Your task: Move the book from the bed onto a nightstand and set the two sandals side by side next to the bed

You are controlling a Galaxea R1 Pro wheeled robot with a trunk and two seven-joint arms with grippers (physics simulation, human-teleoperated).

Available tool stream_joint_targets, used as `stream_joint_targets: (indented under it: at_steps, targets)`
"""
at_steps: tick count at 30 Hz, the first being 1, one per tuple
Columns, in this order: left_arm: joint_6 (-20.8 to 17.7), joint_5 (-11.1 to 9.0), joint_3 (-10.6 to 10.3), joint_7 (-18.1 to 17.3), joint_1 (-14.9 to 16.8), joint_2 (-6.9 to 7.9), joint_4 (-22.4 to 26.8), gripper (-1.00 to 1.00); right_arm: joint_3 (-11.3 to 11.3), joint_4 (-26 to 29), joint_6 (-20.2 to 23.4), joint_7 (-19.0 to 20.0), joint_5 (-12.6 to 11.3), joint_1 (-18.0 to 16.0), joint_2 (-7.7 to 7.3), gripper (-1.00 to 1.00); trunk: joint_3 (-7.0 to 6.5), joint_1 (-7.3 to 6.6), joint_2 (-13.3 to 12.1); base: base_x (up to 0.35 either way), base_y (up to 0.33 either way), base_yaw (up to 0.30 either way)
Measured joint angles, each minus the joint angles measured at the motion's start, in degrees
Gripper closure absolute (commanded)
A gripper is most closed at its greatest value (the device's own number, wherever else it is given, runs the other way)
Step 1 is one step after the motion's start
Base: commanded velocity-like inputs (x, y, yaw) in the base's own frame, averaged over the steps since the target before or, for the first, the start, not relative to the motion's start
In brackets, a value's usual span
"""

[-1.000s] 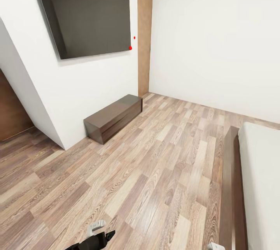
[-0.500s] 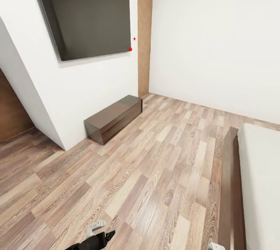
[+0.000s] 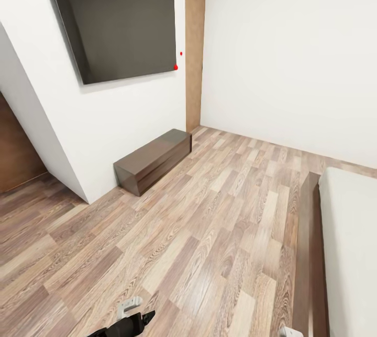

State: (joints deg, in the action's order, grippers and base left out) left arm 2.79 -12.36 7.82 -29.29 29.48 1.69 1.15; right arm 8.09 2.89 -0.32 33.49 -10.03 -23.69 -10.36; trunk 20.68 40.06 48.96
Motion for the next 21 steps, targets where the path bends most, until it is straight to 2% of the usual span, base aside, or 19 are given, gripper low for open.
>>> stream_joint_targets:
  at_steps: [12, 21]
  targets:
    - [0.0, 0.0, 0.0, 0.0, 0.0, -0.02, 0.0, -1.00, 0.0, 0.0, 0.0, 0.1, 0.0, 0.0, 0.00, -1.00, -2.17, -2.64, -4.8, 0.000, 0.000, 0.000]
    - [0.0, 0.0, 0.0, 0.0, 0.0, 0.06, 0.0, -1.00, 0.0, 0.0, 0.0, 0.1, -0.1, 0.0, 0.00, -1.00, -2.82, -2.65, -4.8, 0.000, 0.000, 0.000]
